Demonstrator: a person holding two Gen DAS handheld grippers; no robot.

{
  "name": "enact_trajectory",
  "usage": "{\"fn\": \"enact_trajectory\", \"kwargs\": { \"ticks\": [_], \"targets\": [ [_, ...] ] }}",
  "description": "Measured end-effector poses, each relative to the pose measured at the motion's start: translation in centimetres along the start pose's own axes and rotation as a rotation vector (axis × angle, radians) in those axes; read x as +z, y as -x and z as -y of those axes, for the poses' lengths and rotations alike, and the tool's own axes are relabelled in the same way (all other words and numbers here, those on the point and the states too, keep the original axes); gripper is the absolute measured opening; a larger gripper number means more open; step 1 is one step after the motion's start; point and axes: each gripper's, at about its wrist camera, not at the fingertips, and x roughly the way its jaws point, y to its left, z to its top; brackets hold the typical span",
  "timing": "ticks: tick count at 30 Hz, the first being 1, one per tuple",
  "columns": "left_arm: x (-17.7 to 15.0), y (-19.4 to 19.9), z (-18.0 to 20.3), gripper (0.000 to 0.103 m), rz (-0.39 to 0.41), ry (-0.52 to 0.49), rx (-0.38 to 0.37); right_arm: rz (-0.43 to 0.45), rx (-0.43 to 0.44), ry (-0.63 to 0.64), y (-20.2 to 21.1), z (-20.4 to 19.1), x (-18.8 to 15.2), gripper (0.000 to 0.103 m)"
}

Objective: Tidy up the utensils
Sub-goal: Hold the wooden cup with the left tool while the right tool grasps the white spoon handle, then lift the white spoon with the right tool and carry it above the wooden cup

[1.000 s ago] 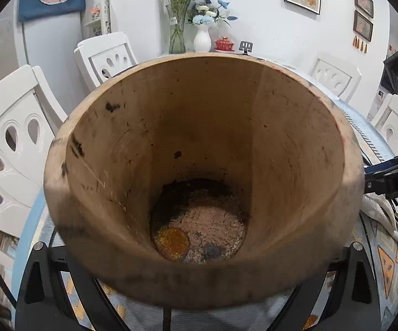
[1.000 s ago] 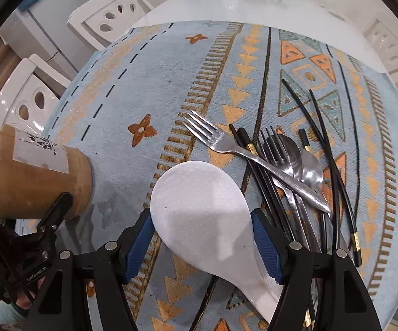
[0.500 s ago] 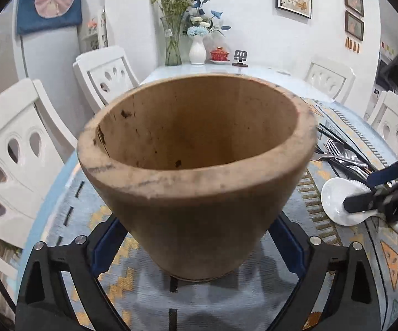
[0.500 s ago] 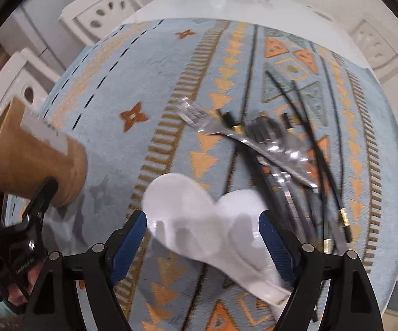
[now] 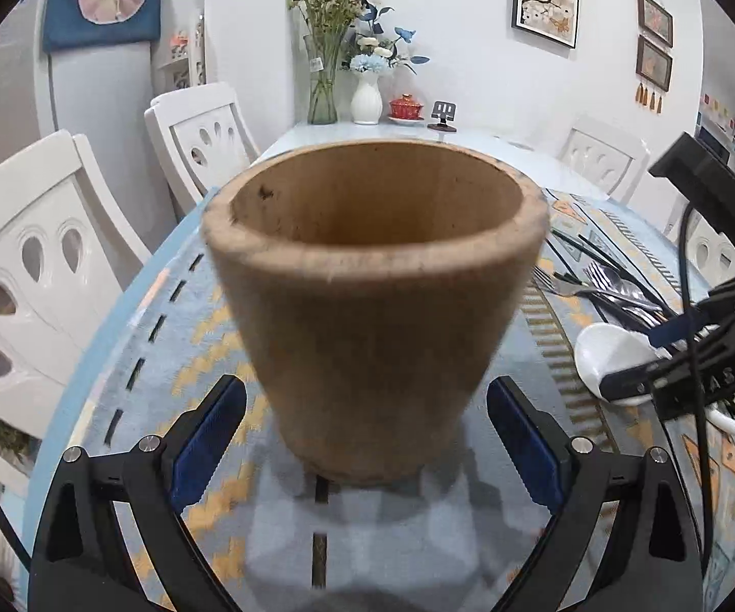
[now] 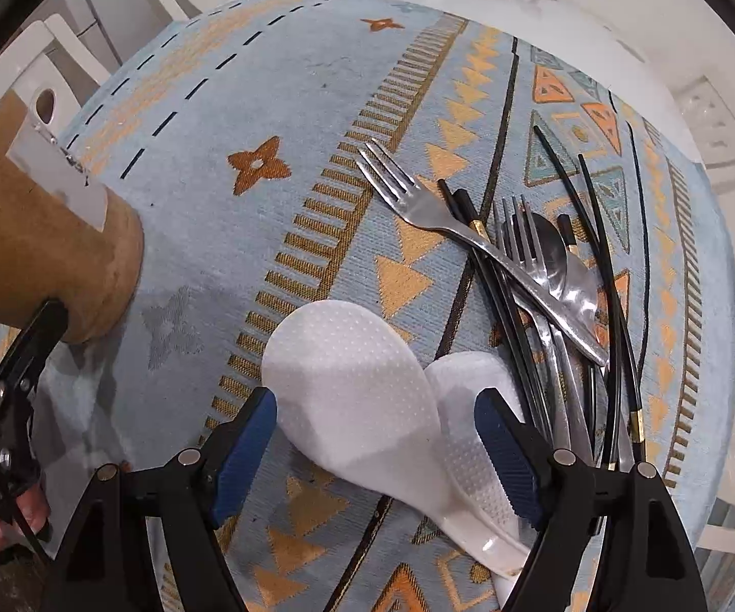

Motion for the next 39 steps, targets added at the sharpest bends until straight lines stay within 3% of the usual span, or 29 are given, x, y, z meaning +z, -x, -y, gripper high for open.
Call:
{"fn": "enact_trajectory", "kwargs": {
  "ticks": [1, 3, 5, 13, 14, 15, 16, 20, 28, 31, 36, 39],
  "targets": [
    [-0.2, 0.1, -0.1, 0.095, 0.001, 0.003, 0.001, 0.001, -0.004, -0.001, 0.1, -0.1, -0.1, 0.079],
    [-0.9, 0.3, 0.1, 0.079, -0.003, -0.013, -0.001, 0.012, -0.019, -0.005, 0.3, -0.3, -0.3, 0.071],
    [-1.0, 0.0, 0.5, 0.075, -0.019, -0.040, -0.004, 0.006, -0.020, -0.013, 0.1, -0.3, -0.1, 0.063],
    [-1.0, 0.1, 0.0, 0.075, 0.005, -0.013, -0.010, -0.006, -0.054, 0.031, -0.6, -1.1, 1.0, 0.062],
    [-1.0, 0.1, 0.1, 0.075, 0.005, -0.019, -0.010, -0.001, -0.060, 0.030, -0.6, -1.3, 1.0, 0.058],
    [-1.0, 0.1, 0.3, 0.075, 0.004, -0.027, -0.003, 0.008, -0.068, 0.031, -0.4, -1.4, 0.9, 0.043],
    [-1.0, 0.1, 0.4, 0.075, 0.003, -0.033, 0.001, 0.009, -0.079, 0.031, -0.2, -1.4, 0.7, 0.034],
    [-1.1, 0.3, 0.7, 0.075, 0.009, -0.050, 0.010, 0.026, -0.084, 0.000, 0.7, -1.1, 0.3, 0.018],
    [-1.1, 0.5, 0.9, 0.077, 0.014, -0.049, 0.016, -0.040, 0.063, 0.054, 2.1, -2.0, -0.6, 0.016],
    [-1.0, 0.5, 0.8, 0.081, 0.009, -0.041, 0.008, -0.068, 0.068, 0.102, 2.3, -3.2, -0.8, 0.016],
    [-0.8, 0.4, 0.7, 0.083, -0.002, -0.037, 0.002, -0.185, 0.138, 0.195, 0.9, -5.4, -0.9, 0.016],
    [-0.9, 0.2, 1.0, 0.083, -0.011, -0.060, 0.011, -0.209, 0.121, 0.254, 0.1, -6.5, -0.9, 0.019]
  ]
}}
